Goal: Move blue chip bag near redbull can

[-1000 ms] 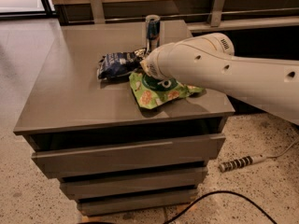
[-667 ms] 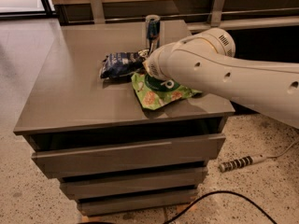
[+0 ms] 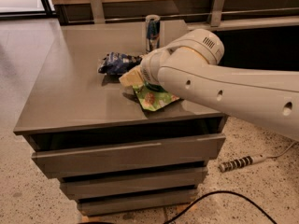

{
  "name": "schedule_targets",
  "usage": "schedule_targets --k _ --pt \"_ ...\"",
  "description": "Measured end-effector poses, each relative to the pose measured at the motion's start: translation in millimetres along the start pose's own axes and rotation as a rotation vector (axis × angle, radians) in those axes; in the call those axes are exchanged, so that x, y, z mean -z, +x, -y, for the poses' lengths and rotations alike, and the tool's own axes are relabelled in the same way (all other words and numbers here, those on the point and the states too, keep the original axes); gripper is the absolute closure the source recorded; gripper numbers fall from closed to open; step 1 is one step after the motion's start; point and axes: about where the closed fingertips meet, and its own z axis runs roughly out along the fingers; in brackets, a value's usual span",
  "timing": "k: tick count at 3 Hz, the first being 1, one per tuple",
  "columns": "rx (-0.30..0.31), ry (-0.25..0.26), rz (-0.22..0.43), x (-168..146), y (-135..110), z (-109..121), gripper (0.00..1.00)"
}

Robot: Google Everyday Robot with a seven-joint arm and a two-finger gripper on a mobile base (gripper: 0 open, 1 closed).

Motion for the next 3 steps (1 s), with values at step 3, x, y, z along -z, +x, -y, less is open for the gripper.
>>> schedule_targets --k 3 --pt "-0.057 0.125 -0.079 102 31 70 0.0"
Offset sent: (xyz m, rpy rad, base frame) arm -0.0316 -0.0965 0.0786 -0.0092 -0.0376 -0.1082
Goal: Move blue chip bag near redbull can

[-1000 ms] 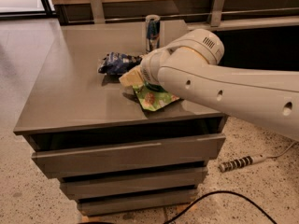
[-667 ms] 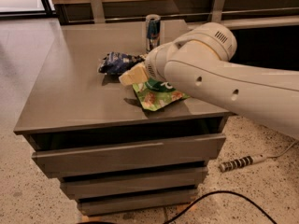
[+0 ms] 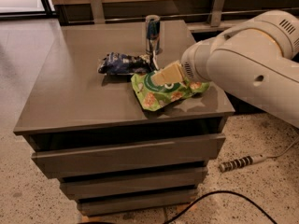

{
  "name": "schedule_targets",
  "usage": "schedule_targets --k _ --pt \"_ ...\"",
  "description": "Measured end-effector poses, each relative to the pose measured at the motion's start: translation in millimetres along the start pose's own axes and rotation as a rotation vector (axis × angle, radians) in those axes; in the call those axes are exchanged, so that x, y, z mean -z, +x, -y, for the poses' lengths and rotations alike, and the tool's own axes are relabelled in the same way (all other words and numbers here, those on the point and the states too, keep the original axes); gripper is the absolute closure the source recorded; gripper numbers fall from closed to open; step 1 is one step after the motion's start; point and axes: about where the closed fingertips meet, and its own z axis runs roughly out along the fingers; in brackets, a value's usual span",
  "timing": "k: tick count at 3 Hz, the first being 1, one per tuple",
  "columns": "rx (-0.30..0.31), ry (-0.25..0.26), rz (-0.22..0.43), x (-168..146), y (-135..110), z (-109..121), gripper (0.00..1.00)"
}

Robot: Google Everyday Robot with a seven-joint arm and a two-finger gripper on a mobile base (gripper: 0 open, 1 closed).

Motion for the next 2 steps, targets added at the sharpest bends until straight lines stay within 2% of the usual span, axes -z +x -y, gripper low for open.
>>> schedule_targets --k 1,2 --pt "-0.016 0.094 -0.057 34 26 27 0.0" --pt "-0.028 0.142 -0.072 40 32 39 0.0"
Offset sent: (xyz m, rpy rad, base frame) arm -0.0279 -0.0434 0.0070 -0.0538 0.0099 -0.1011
